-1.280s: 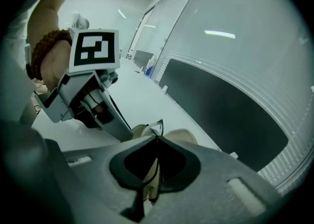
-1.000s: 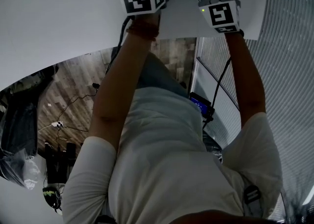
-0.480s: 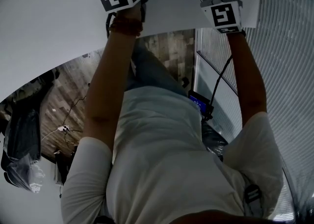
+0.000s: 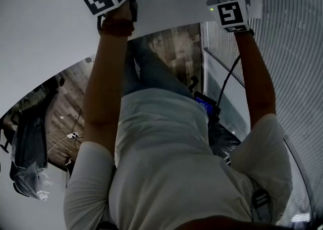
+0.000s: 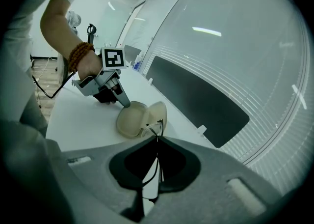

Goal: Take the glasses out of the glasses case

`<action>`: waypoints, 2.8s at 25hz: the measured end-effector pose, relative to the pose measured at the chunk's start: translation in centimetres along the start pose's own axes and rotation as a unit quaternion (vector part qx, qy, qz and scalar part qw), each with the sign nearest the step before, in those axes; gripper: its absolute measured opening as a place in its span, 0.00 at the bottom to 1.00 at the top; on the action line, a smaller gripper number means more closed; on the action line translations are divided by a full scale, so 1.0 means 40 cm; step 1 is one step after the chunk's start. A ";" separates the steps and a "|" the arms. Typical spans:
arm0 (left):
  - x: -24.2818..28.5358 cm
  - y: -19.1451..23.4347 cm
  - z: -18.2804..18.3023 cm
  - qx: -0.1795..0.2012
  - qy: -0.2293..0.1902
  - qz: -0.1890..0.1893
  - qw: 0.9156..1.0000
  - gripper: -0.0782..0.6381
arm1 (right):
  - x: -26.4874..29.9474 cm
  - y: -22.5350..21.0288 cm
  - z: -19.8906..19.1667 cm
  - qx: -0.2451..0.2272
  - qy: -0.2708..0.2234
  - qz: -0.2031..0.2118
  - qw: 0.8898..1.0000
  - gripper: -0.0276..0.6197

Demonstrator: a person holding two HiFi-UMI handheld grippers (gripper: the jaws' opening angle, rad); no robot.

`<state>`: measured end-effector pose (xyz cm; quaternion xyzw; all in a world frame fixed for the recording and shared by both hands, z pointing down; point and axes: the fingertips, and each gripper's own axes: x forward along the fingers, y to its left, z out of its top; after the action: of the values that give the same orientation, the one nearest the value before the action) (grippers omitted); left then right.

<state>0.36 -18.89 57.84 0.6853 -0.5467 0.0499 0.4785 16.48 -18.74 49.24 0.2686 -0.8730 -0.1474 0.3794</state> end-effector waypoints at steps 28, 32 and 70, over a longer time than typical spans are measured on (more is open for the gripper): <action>-0.009 0.016 -0.009 -0.004 0.009 0.009 1.000 0.26 | 0.019 0.021 -0.112 0.018 0.023 -0.002 1.000 0.05; -0.010 0.018 -0.014 -0.005 0.012 0.011 1.000 0.26 | 0.033 0.040 -0.127 0.021 0.028 0.004 0.999 0.05; -0.011 0.016 -0.006 0.005 0.003 0.018 1.000 0.25 | 0.072 0.069 -0.167 0.047 0.031 0.006 0.998 0.08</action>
<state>-0.21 -18.37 58.09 0.6779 -0.5571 0.0637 0.4755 18.83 -18.51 56.67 0.2857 -0.8683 -0.0952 0.3941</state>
